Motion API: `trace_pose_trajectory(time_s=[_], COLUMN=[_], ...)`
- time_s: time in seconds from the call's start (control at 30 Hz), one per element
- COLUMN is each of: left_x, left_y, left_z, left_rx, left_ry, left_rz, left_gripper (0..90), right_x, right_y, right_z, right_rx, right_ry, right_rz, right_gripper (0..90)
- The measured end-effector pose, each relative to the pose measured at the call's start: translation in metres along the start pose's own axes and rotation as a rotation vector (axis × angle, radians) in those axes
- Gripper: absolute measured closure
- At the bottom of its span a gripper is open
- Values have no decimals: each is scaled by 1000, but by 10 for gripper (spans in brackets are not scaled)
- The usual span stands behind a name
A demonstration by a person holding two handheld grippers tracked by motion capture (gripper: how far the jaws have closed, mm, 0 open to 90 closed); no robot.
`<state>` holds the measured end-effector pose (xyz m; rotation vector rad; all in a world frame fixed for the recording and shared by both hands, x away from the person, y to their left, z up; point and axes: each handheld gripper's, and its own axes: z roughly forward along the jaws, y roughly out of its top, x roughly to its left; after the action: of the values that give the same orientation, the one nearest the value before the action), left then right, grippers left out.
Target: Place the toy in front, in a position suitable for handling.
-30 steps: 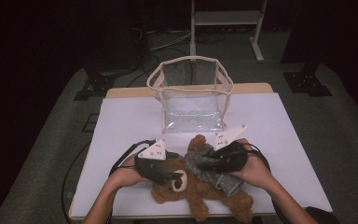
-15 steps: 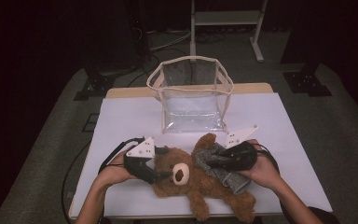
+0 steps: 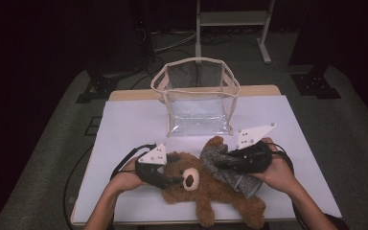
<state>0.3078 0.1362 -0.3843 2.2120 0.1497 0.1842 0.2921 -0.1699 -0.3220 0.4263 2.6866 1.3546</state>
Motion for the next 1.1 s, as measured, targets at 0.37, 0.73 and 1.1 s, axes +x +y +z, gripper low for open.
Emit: trace_pose_trajectory(time_s=[0.37, 0.73, 1.1], left_x=[-6, -5, -2], left_y=[1, 2, 0], left_z=[3, 5, 5], left_rx=[11, 10, 1], left_ry=[-11, 7, 15], left_rz=[24, 20, 12], left_gripper=[360, 341, 341], right_x=[-36, -49, -2], right_y=[8, -23, -49], right_z=[66, 24, -11], right_rx=[183, 102, 65], right_ry=[-24, -42, -41], right_rz=[35, 159, 134], right_gripper=[759, 756, 752])
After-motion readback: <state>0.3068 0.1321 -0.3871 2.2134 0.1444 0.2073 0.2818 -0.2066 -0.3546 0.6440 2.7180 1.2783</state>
